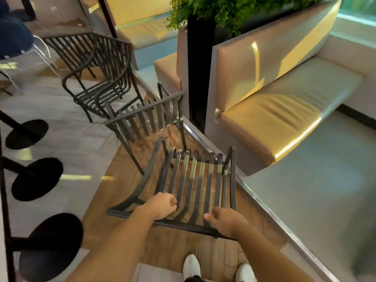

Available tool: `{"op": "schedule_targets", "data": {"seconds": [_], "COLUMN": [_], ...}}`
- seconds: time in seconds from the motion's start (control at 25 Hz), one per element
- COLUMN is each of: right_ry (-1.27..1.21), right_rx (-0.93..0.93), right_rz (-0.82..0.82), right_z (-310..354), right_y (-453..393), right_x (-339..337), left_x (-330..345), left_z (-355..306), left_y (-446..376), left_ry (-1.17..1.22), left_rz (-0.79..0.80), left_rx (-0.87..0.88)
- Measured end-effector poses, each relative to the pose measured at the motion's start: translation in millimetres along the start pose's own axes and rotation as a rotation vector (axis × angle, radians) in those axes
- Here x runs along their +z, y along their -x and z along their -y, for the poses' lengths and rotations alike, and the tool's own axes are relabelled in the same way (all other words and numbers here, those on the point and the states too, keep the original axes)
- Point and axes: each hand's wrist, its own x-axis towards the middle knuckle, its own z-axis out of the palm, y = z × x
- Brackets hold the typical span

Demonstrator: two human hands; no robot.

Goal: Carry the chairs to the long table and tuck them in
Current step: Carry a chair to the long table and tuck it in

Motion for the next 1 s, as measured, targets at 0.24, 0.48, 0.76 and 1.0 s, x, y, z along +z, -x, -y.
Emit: {"op": "schedule_targets", "data": {"seconds": [0.24, 0.48, 0.76, 1.0], "right_ry": [0.035, 0.279, 0.298, 0.258], "right_rx": [0.025, 0.034, 0.083, 0.101], "right_rz": [0.216, 0.093, 0.079, 0.094], "right_z": [17.2, 22.3, 18.9, 9.8], "right_y": [-9.1, -23.6, -36.6, -39.8], "right_x": [32.8, 55.6, 68.7, 70.6], "left_x": [14.6, 26.0, 41.7, 62.0], "left_z": [44.5, 64.6, 68.9, 68.9], "left_y": [11.3, 12.1, -8.2, -13.7], "left_ry": [-0.041, -0.178, -0.400, -0.505], "left_rz": [0.143, 0.143, 0.029, -0.069], "left_rx": [-0.080, -0.023, -0.043, -0.074]}}
